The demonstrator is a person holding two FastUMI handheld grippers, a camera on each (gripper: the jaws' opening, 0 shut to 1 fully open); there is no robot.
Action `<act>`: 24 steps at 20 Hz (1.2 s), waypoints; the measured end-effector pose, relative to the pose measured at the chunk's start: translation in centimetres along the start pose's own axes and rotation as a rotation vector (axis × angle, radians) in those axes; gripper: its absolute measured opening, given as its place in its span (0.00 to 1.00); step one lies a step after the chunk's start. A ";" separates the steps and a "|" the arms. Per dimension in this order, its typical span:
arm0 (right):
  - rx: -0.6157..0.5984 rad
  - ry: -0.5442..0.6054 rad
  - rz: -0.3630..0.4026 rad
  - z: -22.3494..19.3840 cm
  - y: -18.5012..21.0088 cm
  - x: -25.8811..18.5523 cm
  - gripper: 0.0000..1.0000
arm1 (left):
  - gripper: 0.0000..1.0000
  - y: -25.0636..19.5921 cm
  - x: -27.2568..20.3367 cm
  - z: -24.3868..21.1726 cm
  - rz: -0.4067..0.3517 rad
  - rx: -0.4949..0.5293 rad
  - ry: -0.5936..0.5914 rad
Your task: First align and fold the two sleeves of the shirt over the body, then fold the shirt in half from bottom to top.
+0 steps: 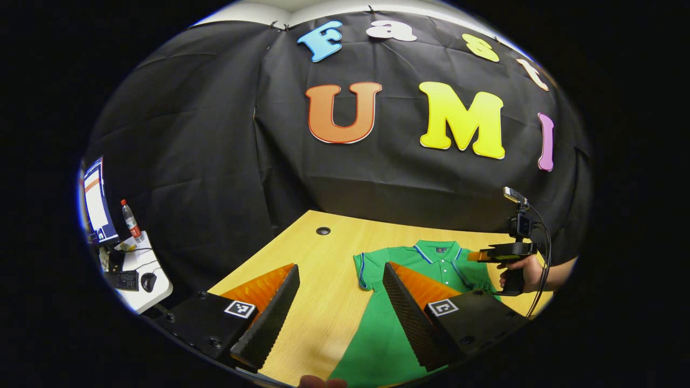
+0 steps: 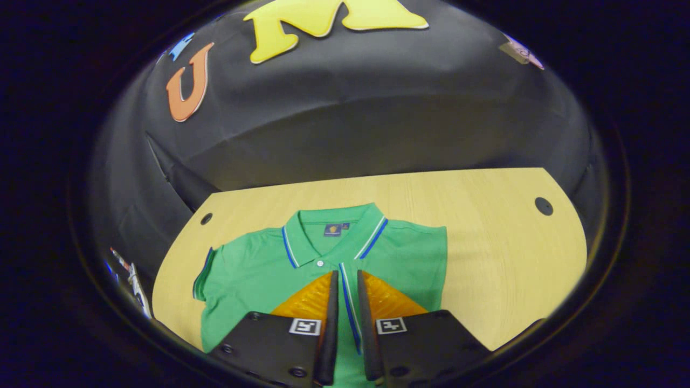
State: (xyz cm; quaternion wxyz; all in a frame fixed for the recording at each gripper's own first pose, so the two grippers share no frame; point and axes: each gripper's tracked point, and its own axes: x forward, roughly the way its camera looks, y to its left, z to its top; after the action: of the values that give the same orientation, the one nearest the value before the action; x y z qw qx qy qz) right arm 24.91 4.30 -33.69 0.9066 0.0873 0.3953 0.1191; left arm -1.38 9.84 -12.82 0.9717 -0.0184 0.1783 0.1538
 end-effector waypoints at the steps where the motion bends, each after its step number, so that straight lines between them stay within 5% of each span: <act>1: -0.022 -0.024 0.002 0.4 0.2 -0.6 0.33 | 1.00 0.0 0.2 -0.1 -0.008 -0.003 0.004; 4: -0.088 -0.094 -0.014 2.2 0.2 -3.5 0.77 | 1.00 -0.7 1.2 0.0 -0.048 -0.005 0.008; 14: -0.182 -0.206 0.048 1.8 2.9 -18.6 0.86 | 1.00 -4.3 9.5 -3.6 -0.284 -0.045 0.160; 20: -0.298 -0.219 0.030 -1.5 2.8 -25.9 0.89 | 1.00 -3.1 17.1 -7.7 -0.293 0.001 0.311; 24: -0.235 -0.228 -0.003 -2.8 2.6 -28.7 0.89 | 1.00 -3.3 21.5 -11.2 -0.309 -0.117 0.474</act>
State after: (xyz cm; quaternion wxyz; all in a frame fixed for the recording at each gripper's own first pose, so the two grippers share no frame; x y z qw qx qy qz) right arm 3.53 -1.18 -14.98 0.9497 -0.0070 0.2733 0.1525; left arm 14.89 11.96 -30.91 0.9121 -0.1368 0.3863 0.0055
